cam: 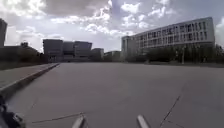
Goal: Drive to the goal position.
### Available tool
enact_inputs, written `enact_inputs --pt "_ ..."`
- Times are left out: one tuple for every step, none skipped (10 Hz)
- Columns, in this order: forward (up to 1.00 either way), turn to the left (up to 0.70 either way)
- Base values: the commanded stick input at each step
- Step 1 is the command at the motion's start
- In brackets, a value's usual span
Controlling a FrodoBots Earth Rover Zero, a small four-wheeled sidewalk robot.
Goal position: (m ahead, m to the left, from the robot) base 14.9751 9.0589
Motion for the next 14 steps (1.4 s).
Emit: enact_inputs --pt "0.0 0.68" --pt "0.0 0.68" --pt "0.0 0.23" --pt "0.0 0.0" --pt "0.0 0.0" --pt "0.0 0.0" --pt "0.0 0.0" --pt "0.55 0.0" --pt "0.7 0.0" --pt "0.7 0.0" --pt "0.7 0.0" --pt "0.7 0.0" --pt "0.7 0.0" --pt "0.7 0.0"
